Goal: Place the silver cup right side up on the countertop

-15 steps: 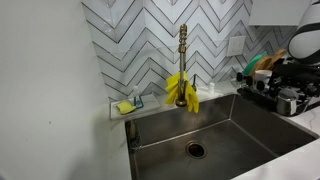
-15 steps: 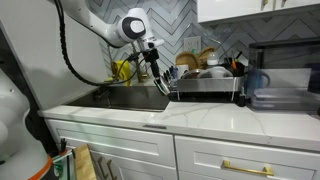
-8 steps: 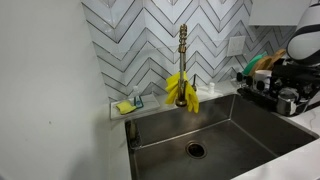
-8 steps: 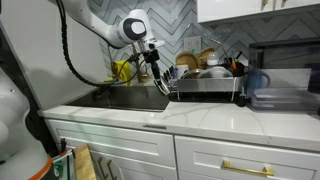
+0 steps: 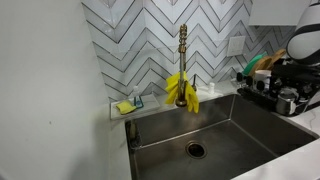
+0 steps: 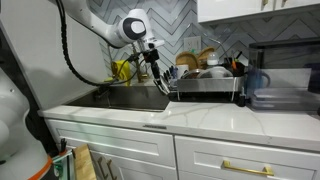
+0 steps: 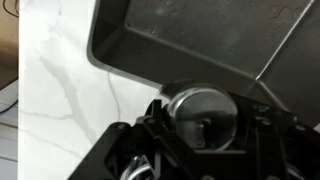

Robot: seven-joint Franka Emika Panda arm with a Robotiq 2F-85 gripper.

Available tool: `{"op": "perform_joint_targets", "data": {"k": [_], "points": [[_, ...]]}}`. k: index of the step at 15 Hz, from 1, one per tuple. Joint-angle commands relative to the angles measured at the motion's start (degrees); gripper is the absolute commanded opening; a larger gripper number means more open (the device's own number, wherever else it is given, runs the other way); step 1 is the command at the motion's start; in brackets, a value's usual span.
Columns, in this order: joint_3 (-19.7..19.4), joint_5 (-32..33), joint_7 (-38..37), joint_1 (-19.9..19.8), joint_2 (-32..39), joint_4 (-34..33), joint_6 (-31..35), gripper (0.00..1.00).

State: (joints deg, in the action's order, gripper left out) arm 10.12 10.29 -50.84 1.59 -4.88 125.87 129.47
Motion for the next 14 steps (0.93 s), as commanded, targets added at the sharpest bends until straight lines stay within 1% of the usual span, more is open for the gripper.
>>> {"op": "perform_joint_targets", "data": {"k": [1,7,14], "points": [[-1.0,0.4,-1.3,0.9,-0.7,-1.2,-1.5,0.42],[-1.5,1.2,-2.8,0.7,-0.9,-3.8,-2.8,0.42],[-1.3,1.5,-4.1,0.9,0.0,-3.8,-3.2,0.42]]}}
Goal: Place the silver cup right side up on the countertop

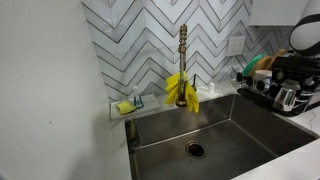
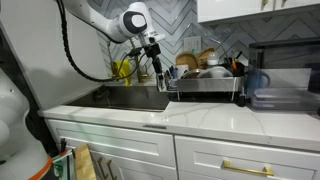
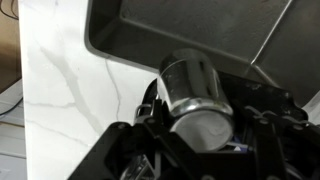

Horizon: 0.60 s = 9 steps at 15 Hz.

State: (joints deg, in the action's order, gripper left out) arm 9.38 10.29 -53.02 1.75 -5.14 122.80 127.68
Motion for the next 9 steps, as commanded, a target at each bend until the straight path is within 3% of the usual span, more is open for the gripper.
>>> {"op": "perform_joint_targets", "data": {"k": [1,2,4,9], "points": [[-0.5,1.5,-2.2,0.8,0.4,-0.6,-1.4,0.42],[-0.5,1.8,-2.8,0.8,0.6,-0.5,-1.2,0.92],[-0.6,1.8,-3.3,0.8,0.8,-0.4,-1.5,0.99],[-0.8,0.9,-2.8,1.0,1.0,-0.2,-2.6,1.0]]}}
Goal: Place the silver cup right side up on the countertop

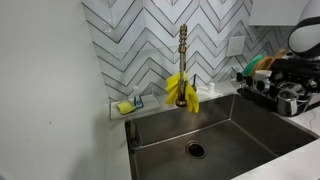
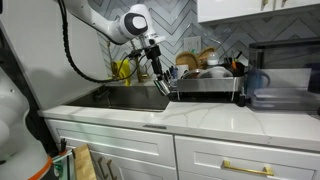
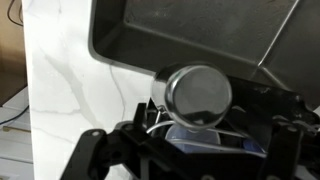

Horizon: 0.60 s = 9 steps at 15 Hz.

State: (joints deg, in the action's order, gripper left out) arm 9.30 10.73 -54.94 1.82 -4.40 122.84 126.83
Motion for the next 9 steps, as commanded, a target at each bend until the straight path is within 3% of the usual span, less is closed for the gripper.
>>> {"op": "perform_joint_targets", "data": {"k": [1,9], "points": [[-0.7,0.6,-0.7,0.9,0.3,-0.2,-2.2,1.0],[-0.9,1.0,0.1,1.2,1.3,1.2,-2.2,1.0]]}}
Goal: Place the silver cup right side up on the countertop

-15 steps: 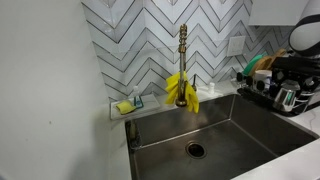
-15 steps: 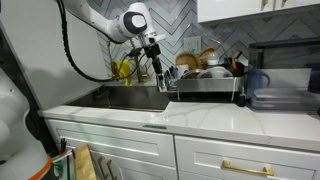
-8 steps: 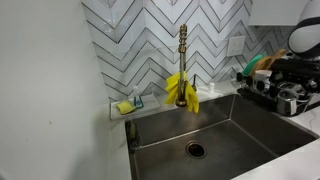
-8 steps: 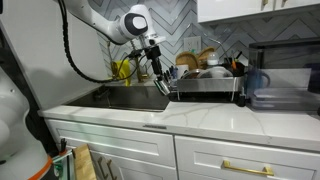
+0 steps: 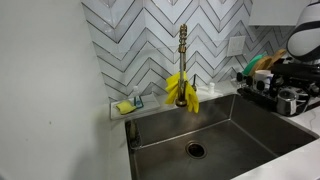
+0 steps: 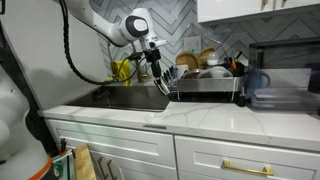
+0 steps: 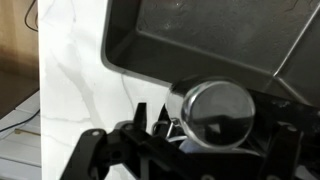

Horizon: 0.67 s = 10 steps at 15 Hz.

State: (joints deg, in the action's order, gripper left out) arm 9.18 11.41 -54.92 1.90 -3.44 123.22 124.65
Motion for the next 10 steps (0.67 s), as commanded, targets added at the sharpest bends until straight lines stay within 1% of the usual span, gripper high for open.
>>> {"op": "perform_joint_targets", "data": {"k": [1,7,8,9,10], "points": [[-0.9,0.1,0.2,1.2,0.6,1.0,0.3,1.0],[-1.2,-0.1,0.9,1.5,1.6,1.5,2.6,0.99],[-1.2,-0.4,1.2,1.6,1.7,1.5,3.1,0.95],[-1.3,-0.3,1.2,1.6,1.8,1.6,3.7,0.93],[-1.4,-0.5,1.3,1.6,1.9,1.6,4.2,0.83]]}}
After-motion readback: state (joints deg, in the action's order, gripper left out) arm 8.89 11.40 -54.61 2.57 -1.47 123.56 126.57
